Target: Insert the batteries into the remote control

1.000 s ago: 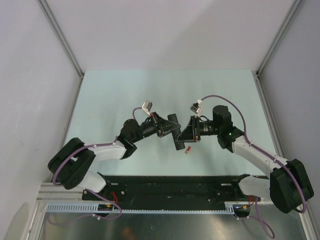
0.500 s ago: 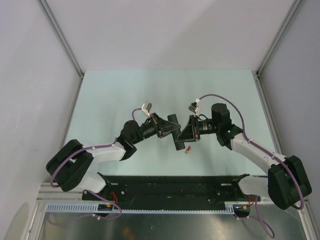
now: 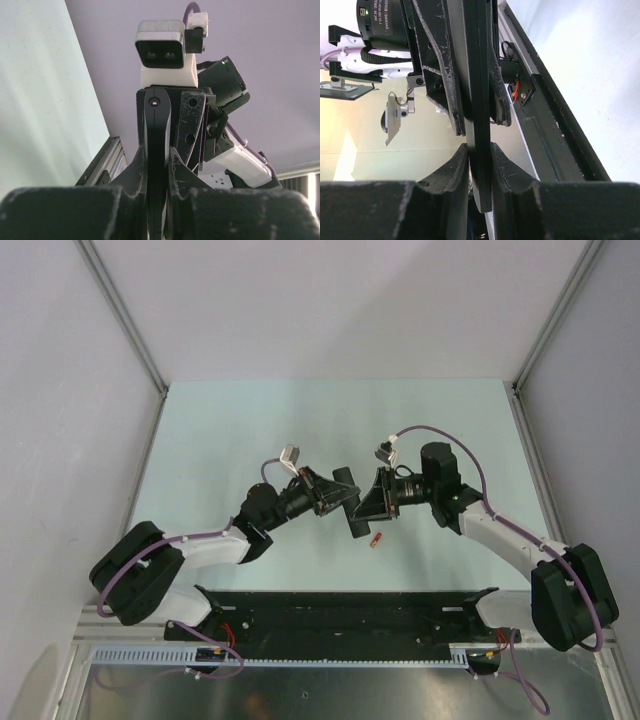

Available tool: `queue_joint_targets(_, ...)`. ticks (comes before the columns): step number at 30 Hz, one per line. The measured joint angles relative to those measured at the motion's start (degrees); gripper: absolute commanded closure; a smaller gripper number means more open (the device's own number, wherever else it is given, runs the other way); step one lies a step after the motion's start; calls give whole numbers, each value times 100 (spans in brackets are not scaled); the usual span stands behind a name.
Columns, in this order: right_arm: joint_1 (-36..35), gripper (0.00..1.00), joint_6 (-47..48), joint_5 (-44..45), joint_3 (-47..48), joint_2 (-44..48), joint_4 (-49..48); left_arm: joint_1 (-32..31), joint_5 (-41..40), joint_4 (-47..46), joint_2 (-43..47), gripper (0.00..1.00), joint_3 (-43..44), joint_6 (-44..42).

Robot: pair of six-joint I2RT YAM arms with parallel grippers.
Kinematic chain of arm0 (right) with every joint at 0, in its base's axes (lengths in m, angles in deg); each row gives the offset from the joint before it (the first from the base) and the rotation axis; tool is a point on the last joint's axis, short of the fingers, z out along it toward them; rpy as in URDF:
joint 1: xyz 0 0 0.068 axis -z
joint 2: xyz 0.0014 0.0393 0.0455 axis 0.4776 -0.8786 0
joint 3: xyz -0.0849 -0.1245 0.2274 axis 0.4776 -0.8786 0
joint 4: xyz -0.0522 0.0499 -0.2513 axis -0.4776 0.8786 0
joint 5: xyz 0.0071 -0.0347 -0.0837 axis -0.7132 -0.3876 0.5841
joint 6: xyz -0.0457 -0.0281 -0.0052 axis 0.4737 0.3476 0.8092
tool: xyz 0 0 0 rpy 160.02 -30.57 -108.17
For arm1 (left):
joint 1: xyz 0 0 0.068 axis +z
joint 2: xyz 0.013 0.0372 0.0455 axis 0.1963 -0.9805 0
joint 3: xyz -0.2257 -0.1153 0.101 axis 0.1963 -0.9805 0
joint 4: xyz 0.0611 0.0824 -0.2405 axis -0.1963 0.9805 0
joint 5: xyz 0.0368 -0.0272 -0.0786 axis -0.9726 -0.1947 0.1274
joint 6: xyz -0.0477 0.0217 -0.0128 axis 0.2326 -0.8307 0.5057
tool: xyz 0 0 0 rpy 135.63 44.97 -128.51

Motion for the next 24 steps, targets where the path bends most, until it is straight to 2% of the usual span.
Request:
queue_joint_targets(1, 4, 71, 0, -2, 11, -9, 0, 0, -20, 2, 0, 100, 0, -2)
queue_joint_targets(2, 13, 62, -4, -2, 13, -9, 0, 0, -35, 2, 0, 100, 0, -7)
queue_joint_targets(8, 55, 46, 46, 197, 111, 46, -26, -177, 114, 35, 15, 100, 4, -92)
queue_joint_targets(13, 162, 34, 306, 562, 249, 352, 146, -66, 935, 210, 35, 100, 4, -179)
queue_joint_targets(14, 205, 27, 378, 634, 284, 461, 210, -35, 1060, 258, 39, 100, 4, -197)
queue_joint_targets(15, 286, 25, 479, 739, 328, 643, 308, 57, 1200, 289, 44, 100, 4, -212)
queue_joint_targets(17, 385, 23, 610, 866, 358, 964, 527, 328, 1368, 341, 66, 100, 7, -284)
queue_joint_targets(21, 509, 24, 1172, 1432, 612, 1637, 1436, 914, 1534, 772, 70, 100, 122, -614)
queue_joint_targets(24, 511, 28, 1587, 2225, 767, 2004, 2124, 1209, 1434, 1847, 105, 100, 562, -1327)
